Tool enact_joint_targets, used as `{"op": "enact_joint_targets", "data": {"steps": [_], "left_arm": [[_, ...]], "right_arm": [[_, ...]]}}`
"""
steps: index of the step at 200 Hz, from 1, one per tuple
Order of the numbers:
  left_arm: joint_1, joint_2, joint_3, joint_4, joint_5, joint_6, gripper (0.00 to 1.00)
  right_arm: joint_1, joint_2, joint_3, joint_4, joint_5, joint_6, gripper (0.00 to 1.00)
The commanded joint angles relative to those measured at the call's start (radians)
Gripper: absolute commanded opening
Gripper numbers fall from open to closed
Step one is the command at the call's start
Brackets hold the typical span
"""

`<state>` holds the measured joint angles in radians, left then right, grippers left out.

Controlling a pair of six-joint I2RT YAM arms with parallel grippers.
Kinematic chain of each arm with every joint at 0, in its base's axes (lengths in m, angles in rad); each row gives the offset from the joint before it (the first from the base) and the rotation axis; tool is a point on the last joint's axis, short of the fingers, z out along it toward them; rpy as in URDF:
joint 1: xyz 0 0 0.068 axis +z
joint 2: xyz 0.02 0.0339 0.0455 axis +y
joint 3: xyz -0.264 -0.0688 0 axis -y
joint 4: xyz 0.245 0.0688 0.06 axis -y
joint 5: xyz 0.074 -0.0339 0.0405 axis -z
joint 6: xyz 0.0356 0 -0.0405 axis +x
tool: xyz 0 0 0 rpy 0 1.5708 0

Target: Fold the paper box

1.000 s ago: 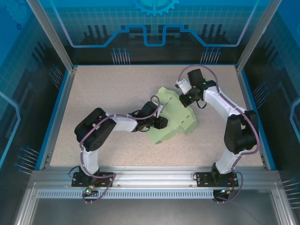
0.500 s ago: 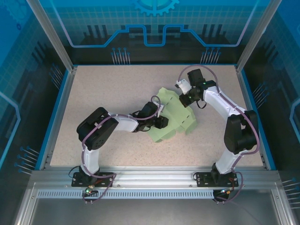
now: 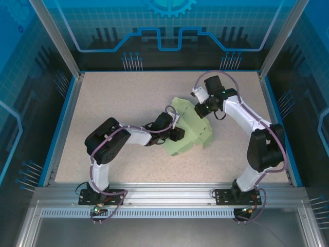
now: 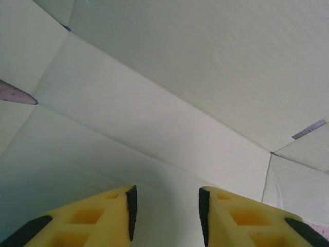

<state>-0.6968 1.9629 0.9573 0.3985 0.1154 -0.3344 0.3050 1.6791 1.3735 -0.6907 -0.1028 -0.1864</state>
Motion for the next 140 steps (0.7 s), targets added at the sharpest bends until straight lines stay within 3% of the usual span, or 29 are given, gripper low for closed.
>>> {"op": "enact_joint_targets", "data": {"steps": [1,35,140], "left_arm": [[-0.008,0.039,-0.032,-0.028,-0.007,-0.007,0.39],[-0.01,0.04,-0.039,0.0,-0.004,-0.021,0.39],[-0.011,0.034,-0.05,0.061,0.001,-0.046,0.4]], "right_arm": [[0.03,-0.035,0.023,-0.023,-0.052,0.05,0.0],[0.076,-0.018,0.018,-0.02,-0.047,0.087,0.0],[0.128,0.002,0.021,0.013,0.136,0.072,0.0]]}}
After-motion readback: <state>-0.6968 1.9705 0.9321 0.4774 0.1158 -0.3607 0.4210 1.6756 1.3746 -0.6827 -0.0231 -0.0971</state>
